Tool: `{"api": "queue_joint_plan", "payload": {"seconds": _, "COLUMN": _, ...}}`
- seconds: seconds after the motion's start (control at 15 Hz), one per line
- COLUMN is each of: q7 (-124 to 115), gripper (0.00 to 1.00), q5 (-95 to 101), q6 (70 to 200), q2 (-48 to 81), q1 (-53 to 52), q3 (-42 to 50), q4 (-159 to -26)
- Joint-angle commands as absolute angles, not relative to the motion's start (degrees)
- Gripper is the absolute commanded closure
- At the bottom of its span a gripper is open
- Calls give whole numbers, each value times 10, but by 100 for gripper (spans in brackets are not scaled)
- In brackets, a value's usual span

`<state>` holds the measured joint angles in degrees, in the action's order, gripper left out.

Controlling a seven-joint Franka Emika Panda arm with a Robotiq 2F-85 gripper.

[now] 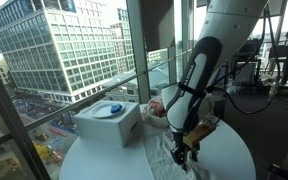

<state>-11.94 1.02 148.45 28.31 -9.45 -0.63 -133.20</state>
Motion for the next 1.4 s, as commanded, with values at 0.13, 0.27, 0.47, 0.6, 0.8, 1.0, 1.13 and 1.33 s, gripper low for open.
{"api": "queue_joint_plan", "payload": {"seconds": 0.13, "q7": -99, "gripper": 0, "q5": 11, "q6": 1473, "q2": 224, "q1": -74, "q3": -6, "q4": -1347}}
{"api": "queue_joint_plan", "payload": {"seconds": 0.27, "q7": -84, "gripper": 0, "q5": 10, "q6": 1491, "q2": 219, "q1": -59, "q3": -3, "q4": -1337}}
{"api": "queue_joint_plan", "payload": {"seconds": 0.47, "q7": -79, "gripper": 0, "q5": 23, "q6": 1518, "q2": 235, "q1": -49, "q3": 11, "q4": -1307}}
{"api": "queue_joint_plan", "payload": {"seconds": 0.6, "q7": -68, "gripper": 0, "q5": 14, "q6": 1536, "q2": 258, "q1": -36, "q3": 11, "q4": -1281}}
{"api": "queue_joint_plan", "payload": {"seconds": 0.8, "q7": -32, "gripper": 0, "q5": -25, "q6": 1558, "q2": 287, "q1": -2, "q3": -13, "q4": -1245}}
{"api": "queue_joint_plan", "payload": {"seconds": 1.0, "q7": -11, "gripper": 0, "q5": -56, "q6": 1550, "q2": 328, "q1": 22, "q3": -28, "q4": -1198}}
{"api": "queue_joint_plan", "payload": {"seconds": 1.13, "q7": -8, "gripper": 0, "q5": -57, "q6": 1543, "q2": 359, "q1": 28, "q3": -25, "q4": -1167}}
{"api": "queue_joint_plan", "payload": {"seconds": 1.33, "q7": -10, "gripper": 0, "q5": -54, "q6": 1528, "q2": 403, "q1": 34, "q3": -24, "q4": -1123}}
